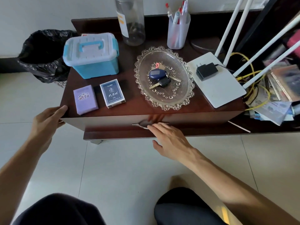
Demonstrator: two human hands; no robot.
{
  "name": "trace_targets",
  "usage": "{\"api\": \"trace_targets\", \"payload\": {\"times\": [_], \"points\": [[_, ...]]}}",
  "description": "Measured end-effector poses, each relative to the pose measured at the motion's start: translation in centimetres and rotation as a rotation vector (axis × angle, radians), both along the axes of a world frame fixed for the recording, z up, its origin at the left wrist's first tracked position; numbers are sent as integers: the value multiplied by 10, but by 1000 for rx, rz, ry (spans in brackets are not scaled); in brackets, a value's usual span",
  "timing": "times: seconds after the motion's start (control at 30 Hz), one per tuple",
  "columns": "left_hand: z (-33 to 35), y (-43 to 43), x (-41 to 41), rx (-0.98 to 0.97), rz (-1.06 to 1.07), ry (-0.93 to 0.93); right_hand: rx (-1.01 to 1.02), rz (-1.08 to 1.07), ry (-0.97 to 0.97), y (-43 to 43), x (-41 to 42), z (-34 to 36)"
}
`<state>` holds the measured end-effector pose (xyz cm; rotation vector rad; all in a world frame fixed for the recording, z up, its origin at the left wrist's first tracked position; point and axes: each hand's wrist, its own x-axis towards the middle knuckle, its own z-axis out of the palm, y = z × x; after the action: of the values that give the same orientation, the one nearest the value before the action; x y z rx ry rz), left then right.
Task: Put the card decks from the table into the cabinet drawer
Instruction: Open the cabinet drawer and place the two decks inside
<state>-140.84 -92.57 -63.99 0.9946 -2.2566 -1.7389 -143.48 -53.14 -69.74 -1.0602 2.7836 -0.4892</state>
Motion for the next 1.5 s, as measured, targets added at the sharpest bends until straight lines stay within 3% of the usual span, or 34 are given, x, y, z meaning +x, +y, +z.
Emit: {"api": "trace_targets", "payload": {"times": [0.47,0.67,1.0,1.5], "points": [[2,-5,-2,42,-27,-73,-41,-78,0,-9,19,-18],[6,-9,-3,-73,-148,-68,-55,-86,-28,-5,50,-17],[-3,-13,-1,-230,-152,-40,-124,-63,-35,9,120,-20],[-18,-12,3,-183,-175,1,-59,-48,-122,24,162,-9]]}}
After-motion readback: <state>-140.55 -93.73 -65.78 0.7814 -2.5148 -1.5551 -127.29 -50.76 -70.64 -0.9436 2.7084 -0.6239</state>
